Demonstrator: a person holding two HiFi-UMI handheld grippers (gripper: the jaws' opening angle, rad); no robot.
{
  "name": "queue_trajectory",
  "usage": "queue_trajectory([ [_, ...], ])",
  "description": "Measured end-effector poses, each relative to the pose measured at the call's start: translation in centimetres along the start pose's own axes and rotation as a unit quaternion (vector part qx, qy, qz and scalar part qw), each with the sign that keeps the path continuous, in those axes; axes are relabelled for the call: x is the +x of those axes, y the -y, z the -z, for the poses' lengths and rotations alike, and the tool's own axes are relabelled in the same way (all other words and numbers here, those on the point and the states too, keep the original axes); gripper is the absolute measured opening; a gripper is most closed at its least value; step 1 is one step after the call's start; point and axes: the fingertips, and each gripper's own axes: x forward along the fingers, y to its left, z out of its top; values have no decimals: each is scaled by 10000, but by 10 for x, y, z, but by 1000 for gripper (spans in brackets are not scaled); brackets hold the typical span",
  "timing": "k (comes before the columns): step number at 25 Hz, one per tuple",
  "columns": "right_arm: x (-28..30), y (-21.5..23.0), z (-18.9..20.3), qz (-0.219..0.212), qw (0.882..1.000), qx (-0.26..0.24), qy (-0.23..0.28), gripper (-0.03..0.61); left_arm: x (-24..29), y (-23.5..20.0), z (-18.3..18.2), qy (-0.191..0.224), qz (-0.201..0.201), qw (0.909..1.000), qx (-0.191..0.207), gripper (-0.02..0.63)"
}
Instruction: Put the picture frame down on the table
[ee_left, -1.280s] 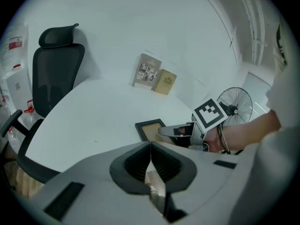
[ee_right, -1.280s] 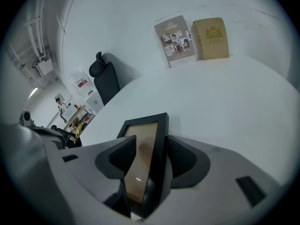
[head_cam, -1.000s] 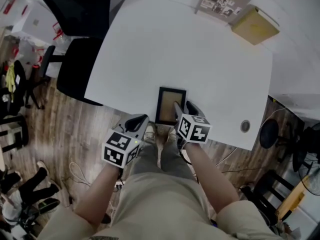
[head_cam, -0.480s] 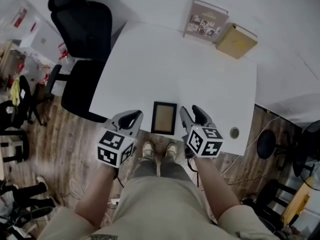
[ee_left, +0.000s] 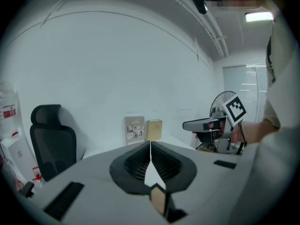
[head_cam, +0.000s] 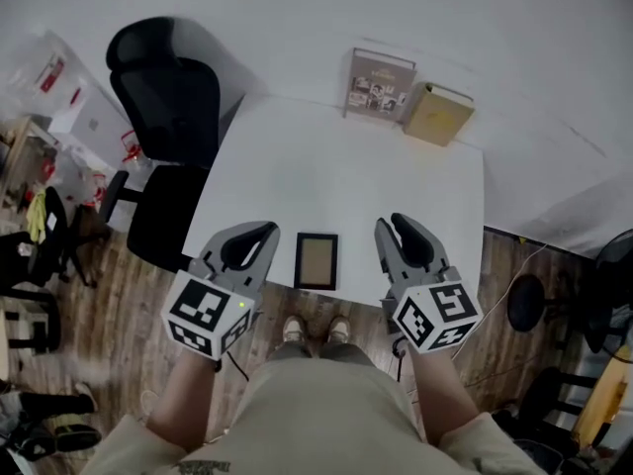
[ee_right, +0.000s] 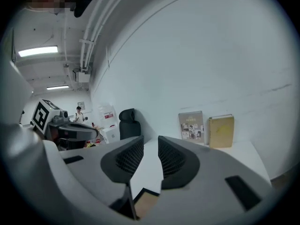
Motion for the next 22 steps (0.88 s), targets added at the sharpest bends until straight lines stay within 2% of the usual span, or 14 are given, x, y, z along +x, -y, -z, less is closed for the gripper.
queue_trajectory([
  [3,-21,-10,-30,-112,9991,-269,296,94,-13,12,-34,425,35,9986,317,25],
  [6,-41,-25,-60,-470,9971,-38,598,67,-28,21,-65,870,-77,9945,578,25],
  [9,-61,-35,-89,-631,9937,-73,921,54,-41,29,-90,1189,-105,9911,593,25],
  [12,-84,-44,-116,-777,9887,-252,1258,43,-50,35,-103,1358,-95,9886,639,25],
  [16,-116,-56,-139,-744,9819,-822,1535,37,-63,41,-114,1497,-123,9861,707,25],
  [19,-134,-62,-148,-870,9781,-980,1619,26,-71,44,-120,1599,-173,9842,741,25],
  [22,-143,-62,-144,-1012,9779,-1059,1489,23,-70,50,-120,1623,-137,9837,762,25],
])
